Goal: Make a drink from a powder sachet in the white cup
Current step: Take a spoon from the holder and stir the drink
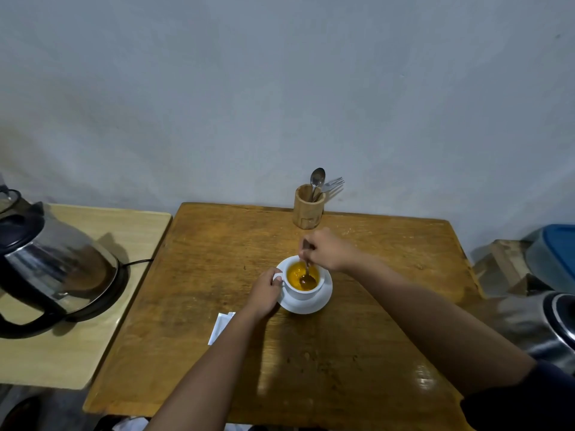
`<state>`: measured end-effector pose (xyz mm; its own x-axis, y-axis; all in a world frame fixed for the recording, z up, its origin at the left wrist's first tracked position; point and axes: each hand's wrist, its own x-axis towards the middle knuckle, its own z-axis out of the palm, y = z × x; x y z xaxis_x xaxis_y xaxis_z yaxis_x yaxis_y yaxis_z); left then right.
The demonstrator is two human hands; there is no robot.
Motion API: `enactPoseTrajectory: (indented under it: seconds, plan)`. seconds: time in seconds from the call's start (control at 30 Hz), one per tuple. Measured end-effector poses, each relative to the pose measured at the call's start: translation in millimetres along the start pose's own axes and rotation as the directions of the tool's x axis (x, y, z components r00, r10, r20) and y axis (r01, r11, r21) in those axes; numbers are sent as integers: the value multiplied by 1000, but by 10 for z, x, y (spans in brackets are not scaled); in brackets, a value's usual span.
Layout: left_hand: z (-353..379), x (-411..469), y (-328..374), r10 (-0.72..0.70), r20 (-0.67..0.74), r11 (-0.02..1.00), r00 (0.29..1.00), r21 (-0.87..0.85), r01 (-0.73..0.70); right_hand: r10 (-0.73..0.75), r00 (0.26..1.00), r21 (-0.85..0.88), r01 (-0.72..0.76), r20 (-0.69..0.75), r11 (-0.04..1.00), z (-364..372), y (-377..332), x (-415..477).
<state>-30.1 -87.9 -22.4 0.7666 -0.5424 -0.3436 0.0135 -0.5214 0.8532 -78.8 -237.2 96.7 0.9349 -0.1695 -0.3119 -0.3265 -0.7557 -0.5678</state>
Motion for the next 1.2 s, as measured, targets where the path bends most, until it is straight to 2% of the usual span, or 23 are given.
enactPoseTrajectory:
  seconds: [0.17, 0.27, 0.37, 0.47, 0.57, 0.7, 0.8, 0.9, 1.0, 1.1, 1.2]
  plan:
    - [9, -10, 6, 13, -16, 1000, 1000, -3, -13, 247, 950, 342, -171, -192, 924, 93, 140, 25]
    - [23, -12, 3, 12, -29, 1000, 1000, -18, -13, 366, 892, 526, -185, -264, 830, 185, 195, 24]
    - [35, -32, 16, 22, -38, 999, 999, -34, -23, 401, 856, 580, -153, -327, 800, 235, 201, 15]
    - [35, -39, 27, 27, -41, 999, 999, -31, -28, 340, 862, 483, -130, -377, 866, 256, 176, -5]
    - [21, -33, 25, 30, -33, 1000, 999, -9, -30, 191, 901, 237, -102, -390, 966, 270, 140, -21]
    - [21, -32, 17, 33, -32, 999, 999, 1, -33, -5, 982, -99, -13, -188, 995, 197, 68, -84]
    - [19, -31, 19, 38, -29, 999, 999, -4, -39, -81, 996, -261, 71, -27, 963, 128, 24, -126]
    - [15, -25, 8, 26, -17, 1000, 1000, 5, -26, -100, 995, -251, 103, 28, 962, 92, -1, -136]
    - [27, -12, -16, 37, -4, 999, 999, 14, -37, -93, 995, -142, 98, 41, 985, 103, 4, -149]
    - [43, -16, -11, 41, 5, 999, 999, 9, -41, -105, 994, -20, 105, 9, 994, 122, 56, -173]
    - [43, -7, -1, 51, 23, 998, 998, 24, -51, -124, 991, 5, 124, -50, 992, 129, 115, -192]
